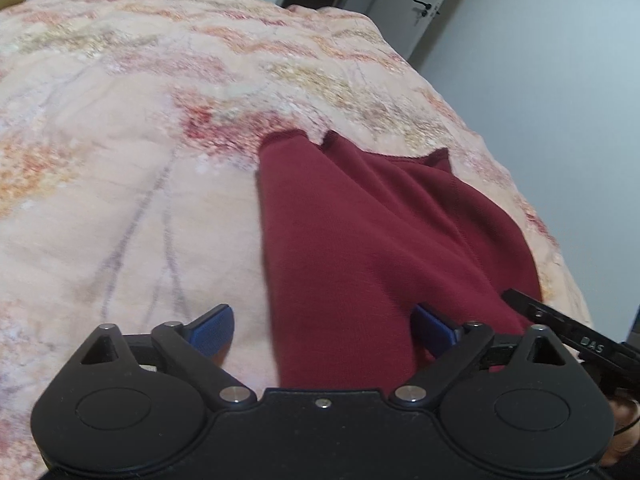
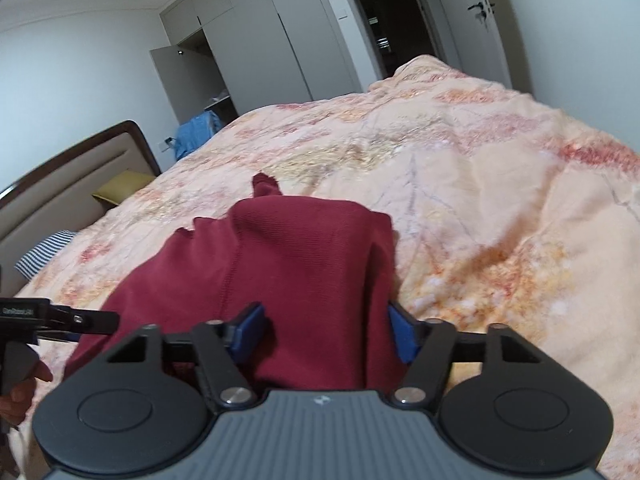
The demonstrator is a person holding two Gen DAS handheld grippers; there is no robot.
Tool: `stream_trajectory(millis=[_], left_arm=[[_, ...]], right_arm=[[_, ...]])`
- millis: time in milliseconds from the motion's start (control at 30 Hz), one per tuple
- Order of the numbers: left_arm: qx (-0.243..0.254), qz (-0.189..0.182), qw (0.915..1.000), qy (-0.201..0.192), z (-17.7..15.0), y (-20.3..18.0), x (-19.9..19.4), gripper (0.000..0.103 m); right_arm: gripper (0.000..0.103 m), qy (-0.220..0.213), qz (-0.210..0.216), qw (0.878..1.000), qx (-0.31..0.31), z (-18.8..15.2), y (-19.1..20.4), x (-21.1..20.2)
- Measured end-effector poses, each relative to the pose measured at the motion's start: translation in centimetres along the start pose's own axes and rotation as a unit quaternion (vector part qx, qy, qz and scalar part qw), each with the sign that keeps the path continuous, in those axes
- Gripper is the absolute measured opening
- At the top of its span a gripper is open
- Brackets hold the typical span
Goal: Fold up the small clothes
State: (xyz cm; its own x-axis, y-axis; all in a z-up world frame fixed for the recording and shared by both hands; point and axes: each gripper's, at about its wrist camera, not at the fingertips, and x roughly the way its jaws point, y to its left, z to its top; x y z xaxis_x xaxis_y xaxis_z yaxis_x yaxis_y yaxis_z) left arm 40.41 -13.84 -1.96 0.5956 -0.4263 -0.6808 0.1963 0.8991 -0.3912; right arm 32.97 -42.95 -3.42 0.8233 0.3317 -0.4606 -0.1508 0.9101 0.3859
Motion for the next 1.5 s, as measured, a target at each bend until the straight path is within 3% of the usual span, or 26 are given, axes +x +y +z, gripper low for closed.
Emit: stream_trajectory(millis=[67,100,167,233,333,433,600,933,1200,1500], left_arm=[[-0.001,-0.01,0.9999,0.001,-0.1,-0.2,0.1,0.084],[-0.005,-0.018,0.9998,0.001,-0.1,-0.3,0.1,0.074],[-0.01,-0.016,0.9998,-0.001,-0.1,-0.6,0.0,0.07],[-0.006,-0.009,0.9999,-0.005,0.0,-0.9,-0.3,0.061],[0.013,-0.007,0.9998,-0.013,0.4,-1.7,-1.0,0.037],[0.035,-0.002,0.9991,-0.023,1.3,-2.7,-1.9,0.032],[0.052,-0.005,0.9971,-0.056,3.2,-2.9,-4.5,0.03],[0.07,0.084,0.9861,-0.125,6.0,1.2,-11.8,0.031],[0.033,0.136,0.9839,-0.111,5.4,5.8,-12.5,0.031],[0.012,0.153,0.9855,-0.074,2.3,8.1,-9.1,0.042]], right_arm=[[0.057,0.002,0.007,1.0,0.013,-0.1,-0.2,0.0],[0.05,0.002,0.006,1.0,0.014,-0.1,-0.2,-0.1],[0.032,-0.001,0.003,1.0,0.012,-0.1,-0.1,-0.2],[0.024,-0.006,-0.004,1.0,0.005,0.0,0.2,-0.6],[0.02,-0.012,-0.012,1.0,-0.019,0.2,1.3,-1.2],[0.017,-0.017,-0.032,0.997,-0.062,0.6,3.1,-1.6],[0.015,-0.049,-0.038,0.993,-0.1,1.6,6.0,-2.4],[0.015,-0.088,0.032,0.989,-0.115,4.0,13.3,0.7],[0.015,-0.054,0.076,0.991,-0.1,3.4,18.9,6.9],[0.016,-0.009,0.03,0.996,-0.084,1.6,17.0,9.1]])
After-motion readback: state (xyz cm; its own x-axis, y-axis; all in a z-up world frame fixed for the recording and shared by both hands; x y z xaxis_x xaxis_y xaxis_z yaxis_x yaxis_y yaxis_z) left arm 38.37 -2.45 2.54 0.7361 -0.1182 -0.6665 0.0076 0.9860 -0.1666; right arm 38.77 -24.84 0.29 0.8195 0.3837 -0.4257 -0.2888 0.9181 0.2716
